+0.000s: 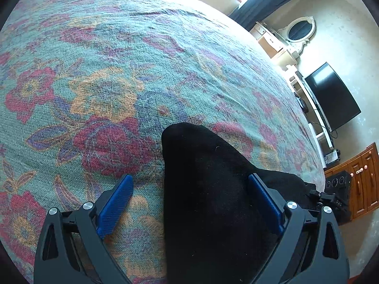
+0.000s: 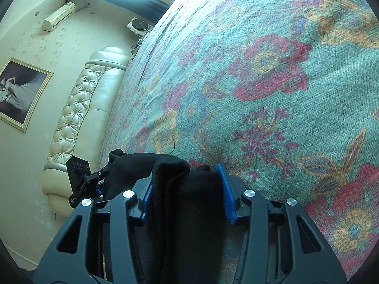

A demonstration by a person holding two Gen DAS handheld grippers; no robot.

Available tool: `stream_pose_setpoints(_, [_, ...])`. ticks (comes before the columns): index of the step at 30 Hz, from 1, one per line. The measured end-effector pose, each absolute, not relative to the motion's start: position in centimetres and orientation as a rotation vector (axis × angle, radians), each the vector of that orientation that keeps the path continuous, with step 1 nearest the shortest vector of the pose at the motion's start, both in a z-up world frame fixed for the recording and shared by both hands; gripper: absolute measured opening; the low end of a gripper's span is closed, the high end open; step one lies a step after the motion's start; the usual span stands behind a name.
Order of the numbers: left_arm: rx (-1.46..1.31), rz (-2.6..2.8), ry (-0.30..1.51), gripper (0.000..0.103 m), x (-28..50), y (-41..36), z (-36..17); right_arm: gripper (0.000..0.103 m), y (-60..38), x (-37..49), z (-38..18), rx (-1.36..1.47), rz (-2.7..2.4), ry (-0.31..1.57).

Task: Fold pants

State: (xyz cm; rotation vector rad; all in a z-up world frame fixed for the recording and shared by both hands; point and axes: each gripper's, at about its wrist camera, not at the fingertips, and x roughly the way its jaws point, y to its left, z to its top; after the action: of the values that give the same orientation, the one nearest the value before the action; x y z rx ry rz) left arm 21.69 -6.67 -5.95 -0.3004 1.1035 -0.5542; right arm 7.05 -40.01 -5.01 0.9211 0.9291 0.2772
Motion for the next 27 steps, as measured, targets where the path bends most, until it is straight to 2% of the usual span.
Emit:
stream_pose_setpoints(1, [-0.287, -0.551, 1.098, 0.082, 21.7, -6.7, -5.9, 0.046, -40.0, 7.0, -5.1, 0.924, 0.28, 0.927])
stream_pose_setpoints(3, [-0.275, -0.572, 1.093, 0.071, 21.8, -6.9, -5.8, 0.046, -40.1, 7.0, -5.2, 0.93, 0.282, 0.925])
stream_pose_setpoints(4, [-0.288, -0.6, 1.095, 0.056, 21.7, -7.0, -5.9, 0.046, -40.3, 7.0, -5.3, 0.931, 0.283, 0.925])
stream_pose_setpoints(9, [-0.294, -0.606, 1.089, 0.051, 21.3, -7.1, -5.7, 0.046, -40.3, 7.1, -5.4, 0.931, 0.28, 0.924])
stream_pose_setpoints(13, [-0.357, -0.621, 1.085, 0.04, 21.2, -6.7, -5.1, 0.046, -40.2, 7.0, -4.9, 0.924, 0.262, 0.914])
stream_pose_setpoints(17, [-0.258, -0.629, 1.057, 0.04, 21.4, -7.2, -5.9, 0.042, -40.3, 6.8, -5.5, 0.946, 0.243, 0.881])
stream_pose_setpoints(22, [-0.248, -0.635, 1.037, 0.041, 21.1, -7.3, -5.9, 0.042, -40.5, 6.9, -5.7, 0.954, 0.251, 0.877])
stream_pose_setpoints(24, [-0.237, -0.645, 1.035, 0.048, 21.0, -7.3, -5.7, 0.045, -40.6, 6.8, -5.7, 0.974, 0.276, 0.876])
stream_pose_setpoints(25, [-0.246, -0.651, 1.039, 0.056, 20.9, -7.1, -5.5, 0.048, -40.9, 6.6, -5.8, 0.992, 0.292, 0.874])
stream_pose_setpoints(26, [-0.258, -0.652, 1.044, 0.073, 20.9, -6.9, -5.5, 0.051, -41.1, 6.4, -5.9, 1.016, 0.307, 0.87])
stream_pose_setpoints(27, [-0.276, -0.66, 1.055, 0.08, 20.9, -6.5, -5.5, 0.052, -41.3, 6.2, -6.0, 1.038, 0.324, 0.868])
